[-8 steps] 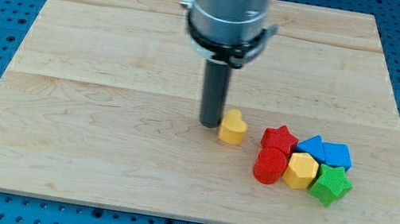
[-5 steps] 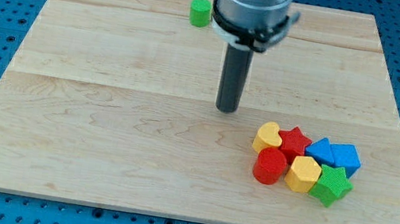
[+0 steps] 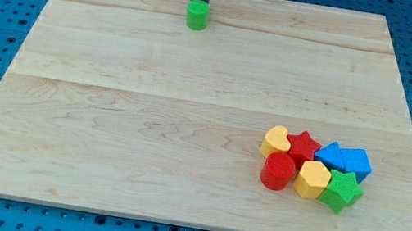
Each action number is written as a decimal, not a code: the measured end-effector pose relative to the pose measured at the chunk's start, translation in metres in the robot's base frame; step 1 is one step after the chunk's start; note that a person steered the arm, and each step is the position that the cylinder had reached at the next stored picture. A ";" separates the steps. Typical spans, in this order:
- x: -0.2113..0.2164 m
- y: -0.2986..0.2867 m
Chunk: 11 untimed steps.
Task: Put the green circle at the bottom of the yellow heart
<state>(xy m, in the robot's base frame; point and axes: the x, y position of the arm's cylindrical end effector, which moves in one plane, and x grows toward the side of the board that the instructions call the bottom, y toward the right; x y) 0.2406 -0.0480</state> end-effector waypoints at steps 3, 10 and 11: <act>0.090 0.009; 0.195 0.018; 0.195 0.018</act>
<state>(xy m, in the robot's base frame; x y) 0.4360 -0.0301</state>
